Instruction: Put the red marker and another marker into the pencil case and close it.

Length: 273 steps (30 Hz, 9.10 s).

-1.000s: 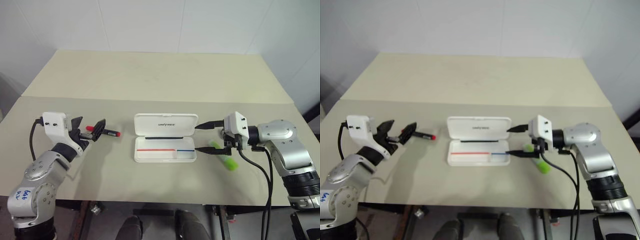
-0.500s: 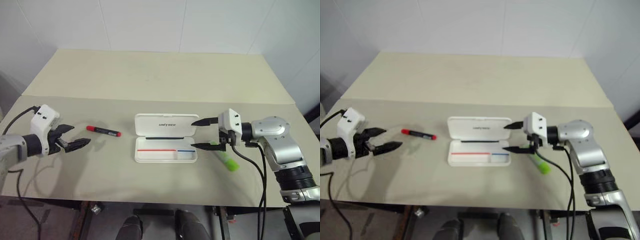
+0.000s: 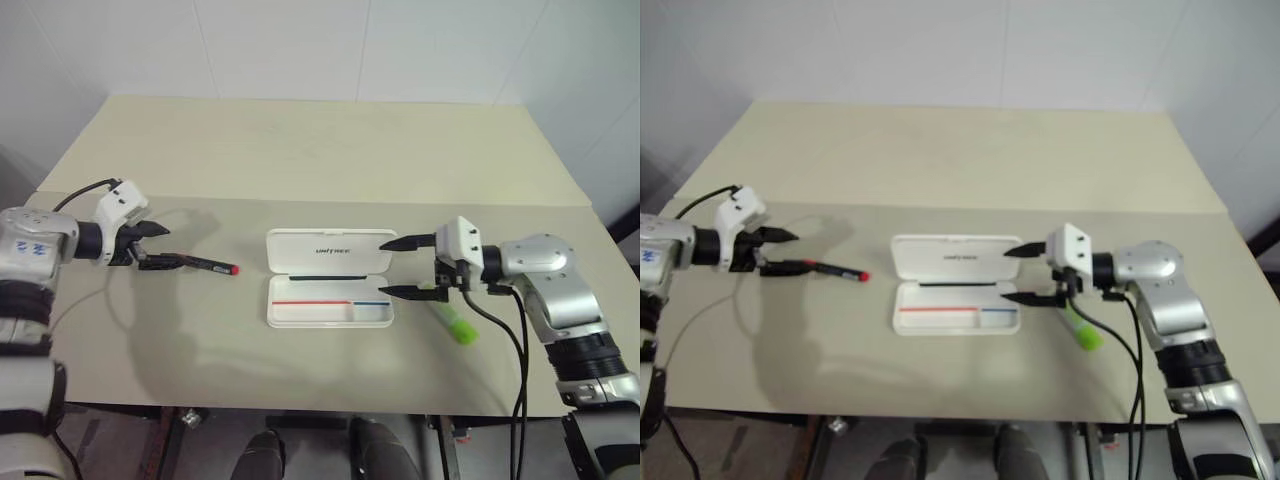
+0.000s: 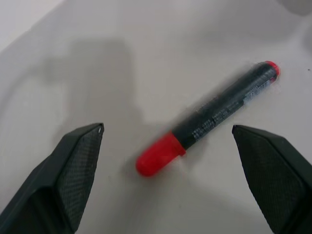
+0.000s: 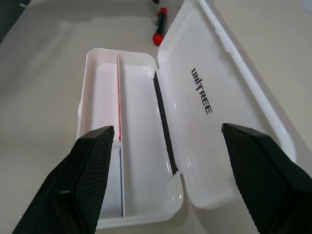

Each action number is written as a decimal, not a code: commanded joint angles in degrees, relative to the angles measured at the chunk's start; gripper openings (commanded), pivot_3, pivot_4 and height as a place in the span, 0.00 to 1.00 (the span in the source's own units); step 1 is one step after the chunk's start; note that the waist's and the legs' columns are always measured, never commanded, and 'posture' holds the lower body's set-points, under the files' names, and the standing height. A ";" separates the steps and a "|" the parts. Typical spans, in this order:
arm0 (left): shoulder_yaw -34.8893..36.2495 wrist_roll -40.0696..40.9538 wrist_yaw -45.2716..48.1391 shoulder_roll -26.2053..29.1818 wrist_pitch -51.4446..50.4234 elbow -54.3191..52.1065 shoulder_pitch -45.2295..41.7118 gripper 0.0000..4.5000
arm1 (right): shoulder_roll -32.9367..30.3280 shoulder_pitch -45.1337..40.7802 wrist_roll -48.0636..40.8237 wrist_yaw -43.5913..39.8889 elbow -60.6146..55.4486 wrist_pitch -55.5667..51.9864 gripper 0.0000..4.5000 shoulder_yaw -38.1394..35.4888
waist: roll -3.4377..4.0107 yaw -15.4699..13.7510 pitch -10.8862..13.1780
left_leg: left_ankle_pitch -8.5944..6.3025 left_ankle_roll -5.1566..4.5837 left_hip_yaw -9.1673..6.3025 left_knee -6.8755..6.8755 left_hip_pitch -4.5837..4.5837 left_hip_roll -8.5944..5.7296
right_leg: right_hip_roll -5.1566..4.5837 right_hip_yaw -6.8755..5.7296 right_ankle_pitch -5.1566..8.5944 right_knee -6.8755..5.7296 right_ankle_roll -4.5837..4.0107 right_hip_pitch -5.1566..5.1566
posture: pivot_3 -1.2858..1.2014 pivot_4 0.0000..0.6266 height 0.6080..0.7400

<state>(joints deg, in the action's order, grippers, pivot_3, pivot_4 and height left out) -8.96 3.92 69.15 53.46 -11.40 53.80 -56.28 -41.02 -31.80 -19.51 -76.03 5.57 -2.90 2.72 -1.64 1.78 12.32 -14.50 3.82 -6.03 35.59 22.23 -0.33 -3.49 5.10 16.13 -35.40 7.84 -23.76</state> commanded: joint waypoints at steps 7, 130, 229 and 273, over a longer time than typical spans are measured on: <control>-2.96 -8.29 6.93 -3.66 5.99 12.84 -7.42 1.00 | -3.25 2.40 -0.96 1.51 -1.92 -0.26 1.00 -4.13 | -0.01 0.33 0.01 | 0.00 -0.01 0.01 0.14 -0.03 0.00 | 0.00 0.03 0.02 -0.16 0.03 0.00 | 0.52 0.24 1.00; -16.93 -1.23 -6.36 -20.94 -31.78 -61.29 4.21 0.92 | -7.52 17.53 0.52 5.83 -4.43 -0.29 1.00 -9.27 | -0.07 -0.04 0.04 | 0.00 -0.01 0.09 0.60 -0.16 -0.08 | -0.01 0.31 -0.02 -0.43 0.16 0.19 | 0.52 0.24 1.00; 33.47 33.93 6.47 -6.26 4.66 -63.58 53.77 0.93 | 13.47 -12.15 12.53 14.93 -17.59 -28.58 0.41 27.09 | -0.13 1.45 0.00 | -0.31 -0.01 0.29 -0.05 -0.09 0.16 | -0.01 0.28 0.06 0.16 -0.03 -0.10 | 0.52 0.24 1.00; 33.39 34.14 4.38 -7.27 4.86 -64.53 53.97 0.93 | -2.46 -10.85 7.47 3.63 -17.51 -29.35 0.99 14.47 | -0.12 1.09 0.00 | -0.32 -0.01 0.29 0.00 -0.09 0.14 | -0.03 0.27 0.07 0.17 -0.05 -0.06 | 0.52 0.24 1.00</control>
<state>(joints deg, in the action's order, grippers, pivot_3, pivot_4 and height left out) 23.61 36.74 73.78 46.19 -6.91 -10.33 -1.82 -41.14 -43.00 -11.04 -70.16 -11.24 -33.96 20.45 -1.76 2.87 12.32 -14.81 3.81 -5.74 35.60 22.15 -0.20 -3.53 5.37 16.20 -35.21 7.79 -23.82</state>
